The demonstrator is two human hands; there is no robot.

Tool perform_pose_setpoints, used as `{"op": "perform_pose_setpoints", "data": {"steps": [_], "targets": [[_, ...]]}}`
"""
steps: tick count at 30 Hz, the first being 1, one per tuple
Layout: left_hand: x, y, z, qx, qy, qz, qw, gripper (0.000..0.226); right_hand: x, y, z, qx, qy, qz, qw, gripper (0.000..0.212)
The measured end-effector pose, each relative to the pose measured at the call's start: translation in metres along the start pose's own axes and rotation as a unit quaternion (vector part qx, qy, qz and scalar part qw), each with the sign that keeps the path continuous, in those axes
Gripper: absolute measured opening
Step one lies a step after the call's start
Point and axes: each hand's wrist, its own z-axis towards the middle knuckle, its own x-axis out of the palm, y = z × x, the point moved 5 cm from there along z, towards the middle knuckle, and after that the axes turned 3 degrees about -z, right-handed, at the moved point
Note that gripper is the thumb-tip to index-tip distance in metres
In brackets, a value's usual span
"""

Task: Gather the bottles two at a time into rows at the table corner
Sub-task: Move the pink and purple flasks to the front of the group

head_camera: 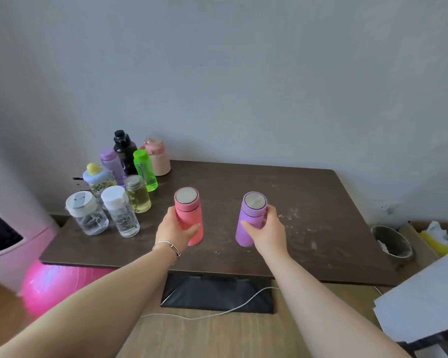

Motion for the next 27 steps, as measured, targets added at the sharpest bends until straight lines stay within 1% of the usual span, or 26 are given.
{"op": "perform_pose_setpoints", "data": {"steps": [7,12,21,27], "targets": [[-0.064,0.049,0.000,-0.006,-0.017,0.002,1.000,0.051,0.064,0.039,-0.024,-0.014,0.019,-0.007,1.000,0.065],[-0.115,0.090,0.008,-0.018,-0.013,-0.002,1.000,0.045,0.125,0.075,-0.047,-0.017,0.021,-0.014,1.000,0.066],[-0.217,0.178,0.050,-0.015,0.002,0.010,1.000,0.044,0.247,0.140,-0.076,-0.007,0.028,-0.010,1.000,0.065],[-0.253,0.227,0.082,-0.027,0.015,0.038,0.999,0.047,0.321,0.153,-0.085,0.004,0.042,-0.018,0.999,0.069]]}}
